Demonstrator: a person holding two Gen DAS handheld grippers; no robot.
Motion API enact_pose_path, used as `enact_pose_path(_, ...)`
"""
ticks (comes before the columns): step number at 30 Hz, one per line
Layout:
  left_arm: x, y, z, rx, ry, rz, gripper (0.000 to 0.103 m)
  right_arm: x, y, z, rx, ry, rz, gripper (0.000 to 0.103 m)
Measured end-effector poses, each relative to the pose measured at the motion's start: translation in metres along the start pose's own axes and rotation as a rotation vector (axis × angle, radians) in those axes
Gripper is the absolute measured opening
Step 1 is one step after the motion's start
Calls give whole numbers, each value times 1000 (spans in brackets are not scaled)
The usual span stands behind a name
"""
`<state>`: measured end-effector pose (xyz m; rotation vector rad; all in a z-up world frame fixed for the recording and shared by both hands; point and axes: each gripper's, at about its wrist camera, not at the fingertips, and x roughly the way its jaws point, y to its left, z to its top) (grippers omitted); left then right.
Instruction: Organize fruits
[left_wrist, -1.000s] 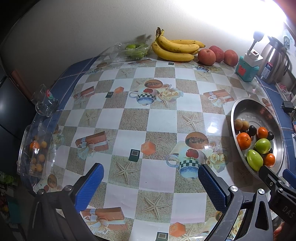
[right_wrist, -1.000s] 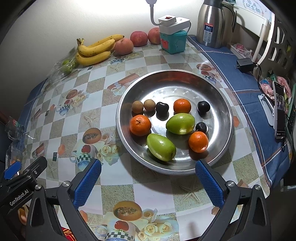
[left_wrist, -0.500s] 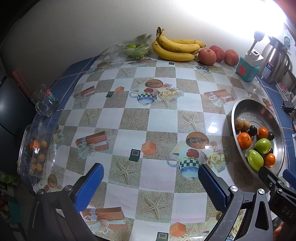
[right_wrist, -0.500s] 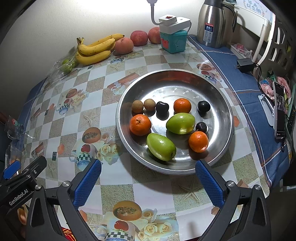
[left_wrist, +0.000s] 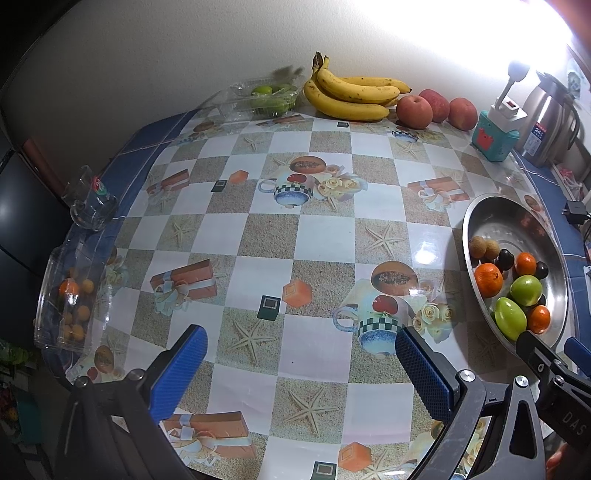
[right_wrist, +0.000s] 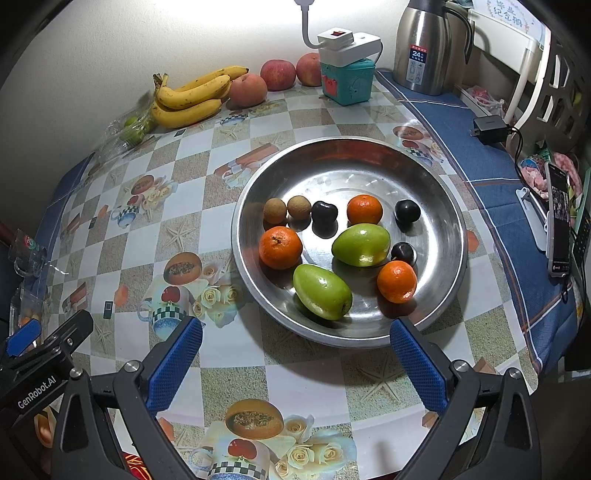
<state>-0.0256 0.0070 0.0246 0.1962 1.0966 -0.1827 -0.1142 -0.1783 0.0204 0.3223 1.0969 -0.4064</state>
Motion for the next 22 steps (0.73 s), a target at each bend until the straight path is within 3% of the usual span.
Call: enact_pose_path(22, -2, -1, 3, -2, 2, 8, 103, 2, 0, -3, -2, 8, 0, 101)
